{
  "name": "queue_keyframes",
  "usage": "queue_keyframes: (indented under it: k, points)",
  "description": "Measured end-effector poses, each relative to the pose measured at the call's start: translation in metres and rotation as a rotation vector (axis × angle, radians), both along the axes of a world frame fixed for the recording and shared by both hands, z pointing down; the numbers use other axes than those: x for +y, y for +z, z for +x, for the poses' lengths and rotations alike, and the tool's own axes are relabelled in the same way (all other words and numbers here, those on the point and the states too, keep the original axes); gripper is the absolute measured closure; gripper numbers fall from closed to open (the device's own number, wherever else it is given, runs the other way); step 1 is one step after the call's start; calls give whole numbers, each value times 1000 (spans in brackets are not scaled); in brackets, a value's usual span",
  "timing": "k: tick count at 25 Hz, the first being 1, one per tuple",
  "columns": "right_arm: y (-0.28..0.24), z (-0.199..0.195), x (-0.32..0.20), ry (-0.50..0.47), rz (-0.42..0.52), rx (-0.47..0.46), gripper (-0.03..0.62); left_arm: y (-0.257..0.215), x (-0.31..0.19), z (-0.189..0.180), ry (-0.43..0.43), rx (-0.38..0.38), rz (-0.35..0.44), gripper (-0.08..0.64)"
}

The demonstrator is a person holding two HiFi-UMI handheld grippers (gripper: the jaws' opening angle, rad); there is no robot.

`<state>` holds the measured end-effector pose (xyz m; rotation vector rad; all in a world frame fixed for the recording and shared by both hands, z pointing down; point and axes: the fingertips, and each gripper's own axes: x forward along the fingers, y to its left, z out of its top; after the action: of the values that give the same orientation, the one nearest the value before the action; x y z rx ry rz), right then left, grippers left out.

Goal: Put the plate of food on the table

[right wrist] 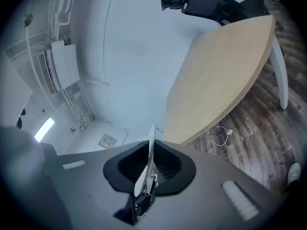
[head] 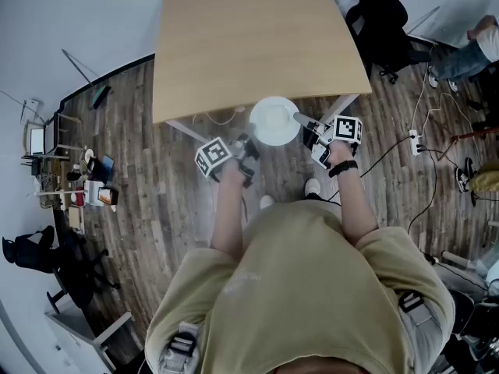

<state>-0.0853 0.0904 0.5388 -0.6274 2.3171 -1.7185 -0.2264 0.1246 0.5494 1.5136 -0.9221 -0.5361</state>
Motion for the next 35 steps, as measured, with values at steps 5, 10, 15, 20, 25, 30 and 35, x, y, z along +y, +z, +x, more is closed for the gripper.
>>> queue_keyframes:
  k: [5,10,15,20,25,30,35]
  points:
    - [-1,-11,1,-11,41,47,555,0,1,-11,-1,-3,-4,545]
    - [-16,-16,7,4,170,78,550,-4,0,-14,2,-15,20,543]
    - [-17,-36,25,35,267,145,535,-3,15,-32,5,5,29,543]
    - [-4,-41,17,20,296,199,525,7,9,-38,-10,18,14,543]
    - [-1,-57,-5,-2,314,188,518,17,-8,-49,-45,23,10,542]
    - [-6,-55,-65,22,328,158,518,12,-62,-42,-62,-17,32,543]
    - [-13,-25,-135,29,333,158,518,10,-123,-7,-38,-117,24,541]
